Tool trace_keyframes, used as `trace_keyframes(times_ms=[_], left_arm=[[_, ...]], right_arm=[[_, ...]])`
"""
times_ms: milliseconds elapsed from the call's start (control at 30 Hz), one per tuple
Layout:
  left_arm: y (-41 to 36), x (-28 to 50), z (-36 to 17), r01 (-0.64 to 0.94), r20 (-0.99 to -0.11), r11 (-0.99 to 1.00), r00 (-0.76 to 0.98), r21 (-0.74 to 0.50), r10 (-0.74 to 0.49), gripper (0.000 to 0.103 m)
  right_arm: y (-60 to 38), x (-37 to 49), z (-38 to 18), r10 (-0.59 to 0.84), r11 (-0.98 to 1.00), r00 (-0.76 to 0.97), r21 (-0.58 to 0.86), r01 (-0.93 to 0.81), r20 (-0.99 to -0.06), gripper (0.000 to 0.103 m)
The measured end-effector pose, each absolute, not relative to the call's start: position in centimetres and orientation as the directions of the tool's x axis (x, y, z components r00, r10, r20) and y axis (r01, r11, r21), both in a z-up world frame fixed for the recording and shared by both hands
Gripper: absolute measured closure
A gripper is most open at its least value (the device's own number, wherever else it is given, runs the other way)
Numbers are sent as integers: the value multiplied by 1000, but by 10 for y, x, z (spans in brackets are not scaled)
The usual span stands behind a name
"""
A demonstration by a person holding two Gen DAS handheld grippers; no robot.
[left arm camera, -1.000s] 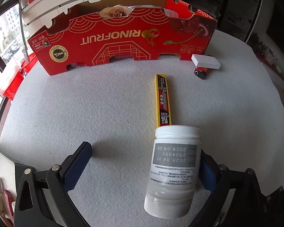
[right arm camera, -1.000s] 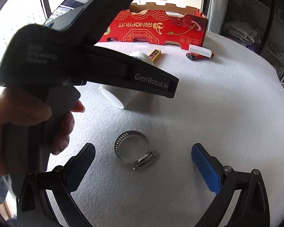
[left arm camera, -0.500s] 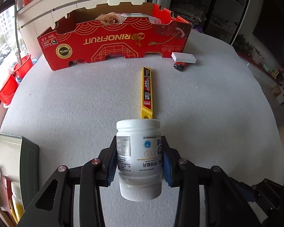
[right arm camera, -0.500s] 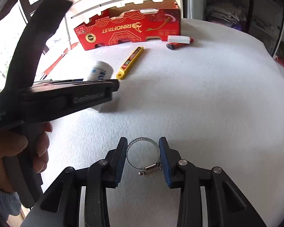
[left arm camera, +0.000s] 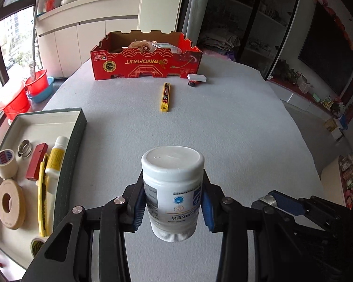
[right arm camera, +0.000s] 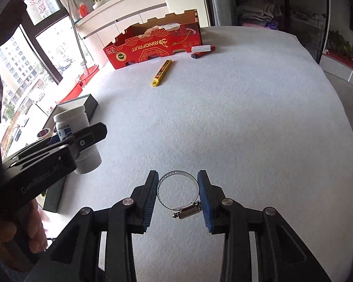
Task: Organize rigid objects
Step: 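Carry the white bottle and hose clamp over the tray with both tools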
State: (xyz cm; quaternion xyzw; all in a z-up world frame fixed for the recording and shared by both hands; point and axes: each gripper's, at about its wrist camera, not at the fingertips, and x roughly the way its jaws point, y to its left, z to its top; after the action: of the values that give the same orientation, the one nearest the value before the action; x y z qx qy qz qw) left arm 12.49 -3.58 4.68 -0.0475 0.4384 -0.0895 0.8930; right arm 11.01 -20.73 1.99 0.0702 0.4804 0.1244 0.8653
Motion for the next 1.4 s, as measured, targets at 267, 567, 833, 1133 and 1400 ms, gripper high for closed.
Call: trace_keyframes(times_ms=[267,567,833,1133,1400], left_arm=[[23,62,72,22,-724,986,676,-166,-137,60],[109,27,72,-145,-708,973,706,-177,-24,60],[172,10,62,-271,-712,949,698,-160,79,60],[202,17,50,-326,-724,934,679,-148,122,60],[212,29,49,-332,-729,933,673,-143,128,60]], right_arm=[[-172,77,48,304,952,526,236,-194,-794,67],[-89,58,68,361,922,516,217,-320,-776,67],[-18,68,71,408,888,471,219,-405,-782,67],[28,84,68,412,870,439,202,-449,-799,67],[45,96,61,408,867,414,202,-456,-814,67]])
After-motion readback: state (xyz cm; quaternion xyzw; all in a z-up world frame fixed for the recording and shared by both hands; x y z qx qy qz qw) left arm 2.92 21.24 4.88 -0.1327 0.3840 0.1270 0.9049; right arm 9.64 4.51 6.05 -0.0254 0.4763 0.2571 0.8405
